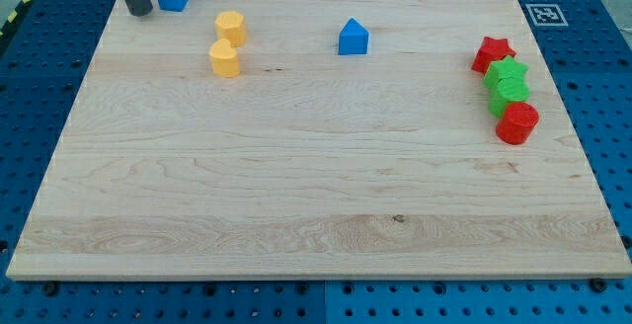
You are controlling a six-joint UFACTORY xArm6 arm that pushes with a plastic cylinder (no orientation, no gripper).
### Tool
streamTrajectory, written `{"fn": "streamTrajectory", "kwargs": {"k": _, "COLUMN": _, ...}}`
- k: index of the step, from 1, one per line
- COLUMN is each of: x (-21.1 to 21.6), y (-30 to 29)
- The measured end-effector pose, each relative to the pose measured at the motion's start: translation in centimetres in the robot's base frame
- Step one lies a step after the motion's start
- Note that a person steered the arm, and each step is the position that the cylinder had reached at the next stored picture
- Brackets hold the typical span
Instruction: Push the yellow heart into the blue triangle
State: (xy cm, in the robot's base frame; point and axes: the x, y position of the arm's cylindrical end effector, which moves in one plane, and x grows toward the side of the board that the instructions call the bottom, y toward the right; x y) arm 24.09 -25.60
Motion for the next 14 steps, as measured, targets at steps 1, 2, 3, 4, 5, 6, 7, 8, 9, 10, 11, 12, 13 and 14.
{"fn": "streamTrajectory", "kwargs": {"k": 1, "x": 0.2, "y": 0.0}}
{"fn": "streamTrajectory", "kwargs": {"k": 2, "x": 1.5, "y": 0.6}}
{"fn": "streamTrajectory", "kwargs": {"k": 3, "x": 3.3, "y": 2.5}}
{"fn": "streamTrajectory", "kwargs": {"k": 4, "x": 3.6, "y": 5.6}}
{"fn": "streamTrajectory", "kwargs": {"k": 5, "x": 3.6, "y": 9.2}}
{"fn": "streamTrajectory", "kwargs": {"k": 6, "x": 3.9, "y": 10.5}}
{"fn": "streamTrajectory", "kwargs": {"k": 7, "x": 6.0, "y": 10.8}}
{"fn": "streamTrajectory", "kwargs": {"k": 8, "x": 7.3, "y": 12.1}}
{"fn": "streamTrajectory", "kwargs": {"k": 9, "x": 7.3, "y": 13.4}}
{"fn": "streamTrajectory", "kwargs": {"k": 10, "x": 7.3, "y": 14.5}}
{"fn": "streamTrajectory", "kwargs": {"k": 11, "x": 7.3, "y": 14.8}}
{"fn": "streamTrajectory", "kwargs": {"k": 12, "x": 6.7, "y": 14.7}}
{"fn": "streamTrajectory", "kwargs": {"k": 13, "x": 4.3, "y": 13.4}}
{"fn": "streamTrajectory", "kwargs": {"k": 14, "x": 3.3, "y": 13.1}}
